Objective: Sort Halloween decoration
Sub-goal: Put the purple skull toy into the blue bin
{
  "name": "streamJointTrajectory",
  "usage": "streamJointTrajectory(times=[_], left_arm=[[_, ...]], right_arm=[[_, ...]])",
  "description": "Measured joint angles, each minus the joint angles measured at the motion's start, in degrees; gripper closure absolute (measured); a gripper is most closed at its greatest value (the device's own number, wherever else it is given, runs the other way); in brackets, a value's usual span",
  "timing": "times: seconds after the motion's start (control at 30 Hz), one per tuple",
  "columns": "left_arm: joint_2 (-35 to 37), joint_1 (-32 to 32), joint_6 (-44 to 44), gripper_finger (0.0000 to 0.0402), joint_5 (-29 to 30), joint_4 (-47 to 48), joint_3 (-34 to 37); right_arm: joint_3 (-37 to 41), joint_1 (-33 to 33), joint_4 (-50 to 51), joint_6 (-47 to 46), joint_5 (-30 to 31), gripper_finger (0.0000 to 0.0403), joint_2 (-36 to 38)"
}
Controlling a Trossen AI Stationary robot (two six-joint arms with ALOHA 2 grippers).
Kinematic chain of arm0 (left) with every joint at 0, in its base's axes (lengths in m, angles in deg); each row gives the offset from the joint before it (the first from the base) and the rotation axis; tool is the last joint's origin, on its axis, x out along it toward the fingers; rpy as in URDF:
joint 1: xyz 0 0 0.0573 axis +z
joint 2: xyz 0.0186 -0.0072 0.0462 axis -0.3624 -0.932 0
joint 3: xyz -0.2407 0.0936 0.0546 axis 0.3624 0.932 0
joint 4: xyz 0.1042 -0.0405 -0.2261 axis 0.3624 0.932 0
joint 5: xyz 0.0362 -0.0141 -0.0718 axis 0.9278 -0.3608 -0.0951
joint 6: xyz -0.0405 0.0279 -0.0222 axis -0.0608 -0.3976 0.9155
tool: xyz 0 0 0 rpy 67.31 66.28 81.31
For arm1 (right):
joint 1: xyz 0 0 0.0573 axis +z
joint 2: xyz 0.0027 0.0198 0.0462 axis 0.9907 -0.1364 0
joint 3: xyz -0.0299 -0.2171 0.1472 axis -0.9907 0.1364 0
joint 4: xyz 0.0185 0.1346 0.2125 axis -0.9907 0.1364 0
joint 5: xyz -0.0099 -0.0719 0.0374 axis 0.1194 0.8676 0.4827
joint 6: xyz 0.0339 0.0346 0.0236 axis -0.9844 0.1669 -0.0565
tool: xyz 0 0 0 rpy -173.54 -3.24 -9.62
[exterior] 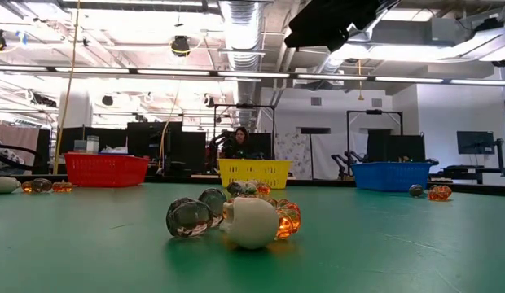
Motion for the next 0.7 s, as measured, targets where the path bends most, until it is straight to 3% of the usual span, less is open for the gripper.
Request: streamJointTrajectory(times=[0.27,0.7], left_arm=[[-0.1,0.0,-1.2,0.0267,0.5,-0.2,0.0],[0.2,0.0,-1.3,0.0328,0.6,-1.1,0.1]], right_arm=[[0.0,0.0,0.0,0.0,0.0,0.0195,0.0],[0.0,0.0,0.1,0.0,0.0,0.0195,0.0]])
